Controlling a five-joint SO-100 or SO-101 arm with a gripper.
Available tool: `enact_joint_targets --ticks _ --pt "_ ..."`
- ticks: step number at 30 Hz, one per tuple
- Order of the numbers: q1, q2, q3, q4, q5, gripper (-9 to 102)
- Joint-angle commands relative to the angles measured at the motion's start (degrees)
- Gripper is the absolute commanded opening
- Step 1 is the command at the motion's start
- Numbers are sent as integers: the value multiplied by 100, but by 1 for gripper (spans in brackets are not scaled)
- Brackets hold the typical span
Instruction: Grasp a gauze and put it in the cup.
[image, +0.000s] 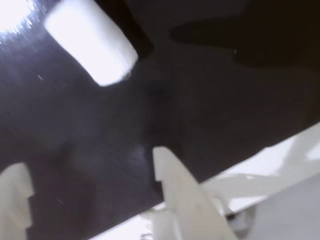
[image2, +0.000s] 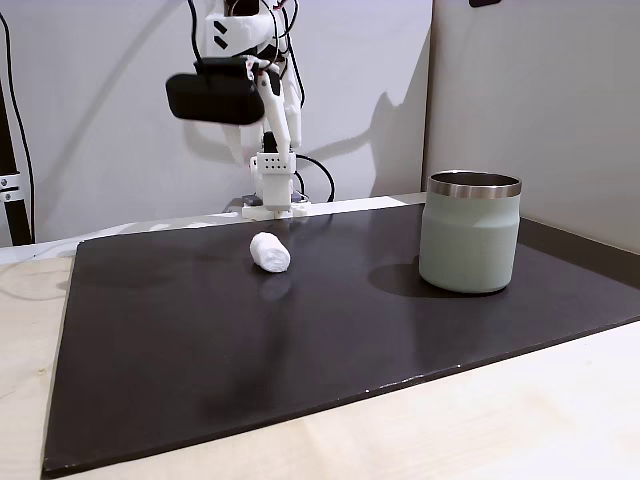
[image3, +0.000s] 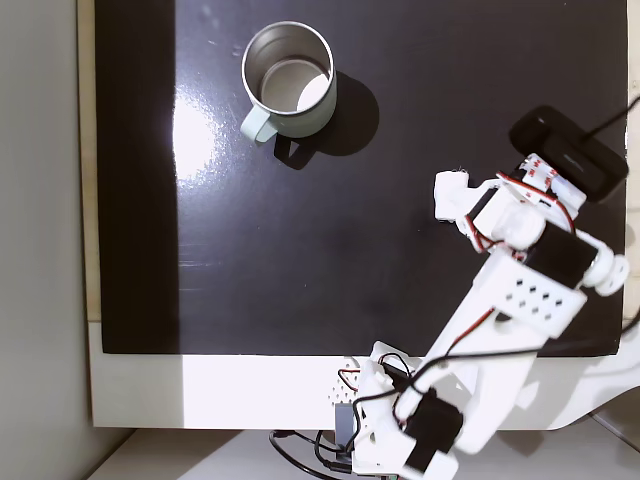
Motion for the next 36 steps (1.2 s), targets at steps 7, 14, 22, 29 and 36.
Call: enact_joint_targets --ticks 7,14,22,29,36 --pt "-26 -1072 -1028 141 -457 29" --pt "-88 -1978 -1608 141 -457 29" --pt "-88 -2663 -1749 132 -439 29" --pt "-70 -3226 -1749 70 -352 28" --pt "-123 -3674 -1749 -193 -97 27"
